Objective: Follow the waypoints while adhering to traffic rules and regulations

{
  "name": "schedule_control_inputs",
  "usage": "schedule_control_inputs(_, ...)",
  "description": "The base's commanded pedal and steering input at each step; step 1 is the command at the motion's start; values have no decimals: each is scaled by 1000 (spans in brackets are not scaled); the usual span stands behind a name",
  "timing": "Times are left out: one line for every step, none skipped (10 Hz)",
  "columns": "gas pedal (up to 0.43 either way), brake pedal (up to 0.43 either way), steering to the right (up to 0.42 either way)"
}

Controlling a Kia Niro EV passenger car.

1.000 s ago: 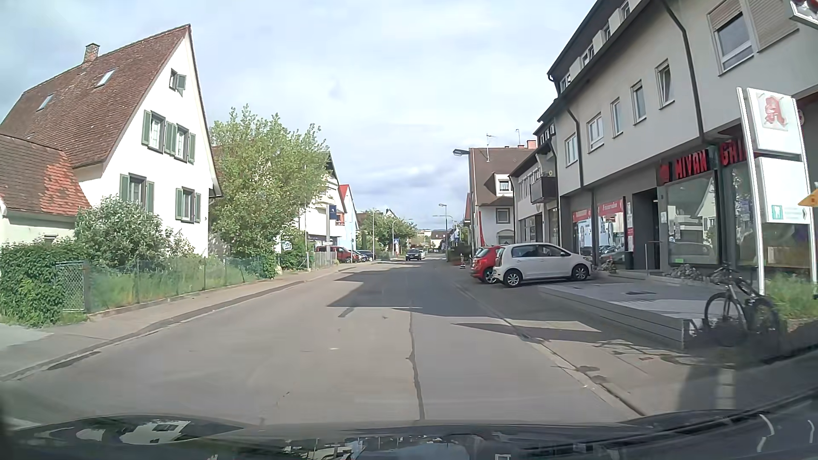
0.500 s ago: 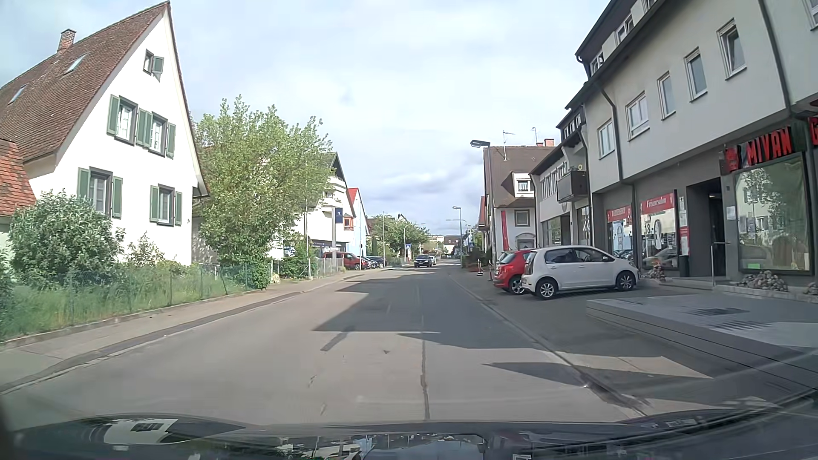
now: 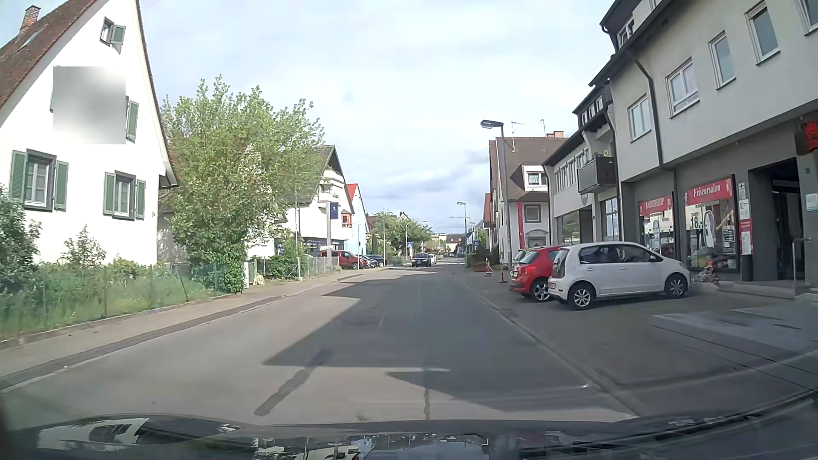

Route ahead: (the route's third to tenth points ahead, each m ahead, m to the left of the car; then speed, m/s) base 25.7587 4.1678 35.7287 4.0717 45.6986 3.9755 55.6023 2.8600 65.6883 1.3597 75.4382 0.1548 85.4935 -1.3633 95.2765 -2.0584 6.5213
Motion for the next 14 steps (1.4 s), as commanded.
schedule_control_inputs(67, 0, -1)
schedule_control_inputs(67, 0, -1)
schedule_control_inputs(67, 0, -1)
schedule_control_inputs(67, 0, -1)
schedule_control_inputs(67, 0, -1)
schedule_control_inputs(67, 0, -2)
schedule_control_inputs(67, 0, -1)
schedule_control_inputs(67, 0, 2)
schedule_control_inputs(67, 0, 1)
schedule_control_inputs(67, 0, 0)
schedule_control_inputs(67, 0, -2)
schedule_control_inputs(67, 0, -7)
schedule_control_inputs(67, 0, -4)
schedule_control_inputs(67, 0, 2)
